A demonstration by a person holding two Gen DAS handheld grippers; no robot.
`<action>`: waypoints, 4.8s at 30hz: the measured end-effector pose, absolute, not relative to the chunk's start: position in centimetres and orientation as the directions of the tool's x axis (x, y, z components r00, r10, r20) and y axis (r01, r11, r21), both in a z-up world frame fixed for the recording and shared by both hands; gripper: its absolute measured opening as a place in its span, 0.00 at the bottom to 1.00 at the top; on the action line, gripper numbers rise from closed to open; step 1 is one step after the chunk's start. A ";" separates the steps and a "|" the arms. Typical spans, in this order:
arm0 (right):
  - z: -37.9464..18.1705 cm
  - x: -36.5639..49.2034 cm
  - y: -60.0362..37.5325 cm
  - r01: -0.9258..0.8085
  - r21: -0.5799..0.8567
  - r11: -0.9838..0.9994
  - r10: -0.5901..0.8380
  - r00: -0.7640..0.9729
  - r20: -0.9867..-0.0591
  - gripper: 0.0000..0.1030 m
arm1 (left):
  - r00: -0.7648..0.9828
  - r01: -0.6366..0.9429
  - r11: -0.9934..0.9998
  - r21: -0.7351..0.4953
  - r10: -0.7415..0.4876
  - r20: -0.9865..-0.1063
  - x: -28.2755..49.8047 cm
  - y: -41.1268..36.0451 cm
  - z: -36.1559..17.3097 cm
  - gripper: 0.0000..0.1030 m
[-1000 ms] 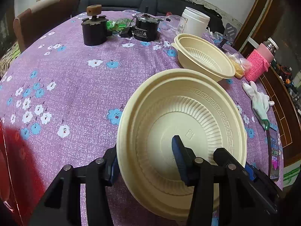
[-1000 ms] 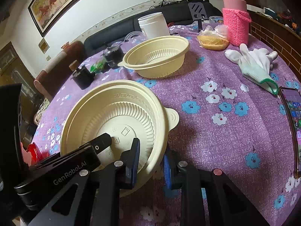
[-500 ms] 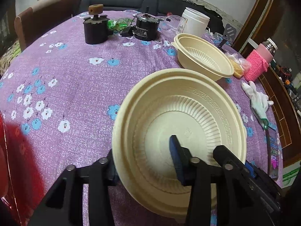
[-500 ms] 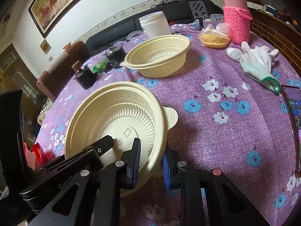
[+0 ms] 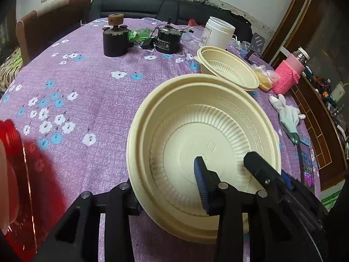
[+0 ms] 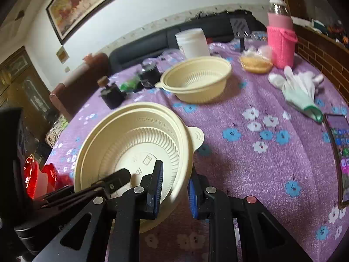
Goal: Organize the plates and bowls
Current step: 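Grasp the beige bowl rim with both grippers and lift it, then carry the beige bowl to the stack, lower it on top, open both grippers, then move both grippers across the table to the second beige bowl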
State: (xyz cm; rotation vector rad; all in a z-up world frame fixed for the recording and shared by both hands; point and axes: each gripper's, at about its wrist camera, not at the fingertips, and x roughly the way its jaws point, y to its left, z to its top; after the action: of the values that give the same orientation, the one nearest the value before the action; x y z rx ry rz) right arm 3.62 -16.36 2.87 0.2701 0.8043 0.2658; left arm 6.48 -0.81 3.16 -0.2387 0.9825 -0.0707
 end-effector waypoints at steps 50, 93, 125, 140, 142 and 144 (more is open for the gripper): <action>13.1 -8.2 -1.2 -0.388 0.266 0.882 0.469 0.679 -0.565 0.23 | 0.780 -0.124 0.936 -0.331 -0.114 -0.616 -9.4 15.7 13.6 0.37; 7.9 -2.1 10.9 -0.468 0.243 0.850 0.483 0.506 -0.715 0.23 | 0.737 -0.365 0.899 -0.241 0.120 -0.665 -9.4 25.9 11.6 0.59; 11.3 -6.2 6.8 -0.468 0.219 0.856 0.490 0.599 -0.634 0.71 | 0.774 -0.329 0.928 -0.175 0.159 -0.613 -12.9 21.9 15.0 0.77; 11.1 -6.3 -0.3 -0.372 0.283 0.884 0.464 0.632 -0.620 0.72 | 0.781 -0.239 0.970 -0.046 0.164 -0.602 -12.3 15.7 15.7 0.80; 11.0 -6.1 -1.4 -0.357 0.291 0.888 0.459 0.634 -0.622 0.72 | 0.779 -0.228 0.973 -0.030 0.163 -0.605 -12.1 14.8 15.6 0.80; 10.9 -5.8 -2.4 -0.343 0.295 0.892 0.451 0.640 -0.622 0.72 | 0.777 -0.218 0.976 -0.018 0.162 -0.608 -11.9 14.1 15.5 0.81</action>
State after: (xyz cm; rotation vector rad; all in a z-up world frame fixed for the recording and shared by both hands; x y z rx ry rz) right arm -5.83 -2.45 10.87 0.1547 0.7496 0.4546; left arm -11.89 14.14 15.51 -0.0888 0.6496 0.2057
